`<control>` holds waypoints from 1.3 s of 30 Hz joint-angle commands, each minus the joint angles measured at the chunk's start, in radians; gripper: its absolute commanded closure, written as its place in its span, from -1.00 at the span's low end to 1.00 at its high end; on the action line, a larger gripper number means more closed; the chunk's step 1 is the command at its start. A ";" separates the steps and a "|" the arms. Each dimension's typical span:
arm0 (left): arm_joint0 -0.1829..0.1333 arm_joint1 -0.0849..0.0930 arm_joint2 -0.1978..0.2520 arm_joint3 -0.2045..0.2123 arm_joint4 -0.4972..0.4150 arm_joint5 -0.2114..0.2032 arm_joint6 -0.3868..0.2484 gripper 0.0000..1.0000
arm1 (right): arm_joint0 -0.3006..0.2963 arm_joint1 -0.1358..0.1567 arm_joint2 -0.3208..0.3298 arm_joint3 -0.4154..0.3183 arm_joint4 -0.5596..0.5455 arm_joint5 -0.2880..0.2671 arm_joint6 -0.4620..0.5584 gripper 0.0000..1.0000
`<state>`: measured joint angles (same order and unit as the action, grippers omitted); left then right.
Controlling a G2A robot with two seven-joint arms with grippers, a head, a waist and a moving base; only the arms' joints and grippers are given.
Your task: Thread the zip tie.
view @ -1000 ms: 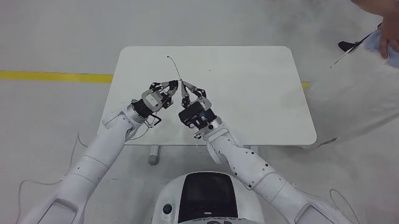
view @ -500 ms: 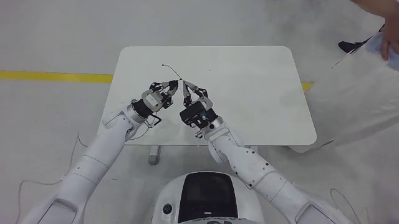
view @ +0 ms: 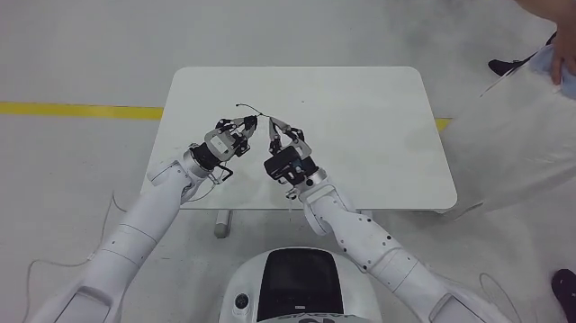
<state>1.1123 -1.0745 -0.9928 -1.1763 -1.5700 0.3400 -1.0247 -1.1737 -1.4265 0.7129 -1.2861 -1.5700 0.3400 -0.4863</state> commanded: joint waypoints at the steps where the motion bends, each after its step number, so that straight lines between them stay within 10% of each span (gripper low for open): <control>1: 0.000 0.000 0.000 0.000 0.000 0.000 0.000 1.00 | -0.003 0.002 0.002 -0.002 0.000 0.000 0.001 1.00; 39: 0.000 0.000 0.000 0.000 0.000 0.000 0.000 1.00 | -0.033 0.027 0.033 -0.013 0.000 0.000 0.022 1.00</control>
<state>1.1123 -1.0745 -0.9928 -1.1763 -1.5700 0.3400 -1.0247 -1.2055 -1.3990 0.7445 -1.2986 -1.5700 0.3400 -0.4646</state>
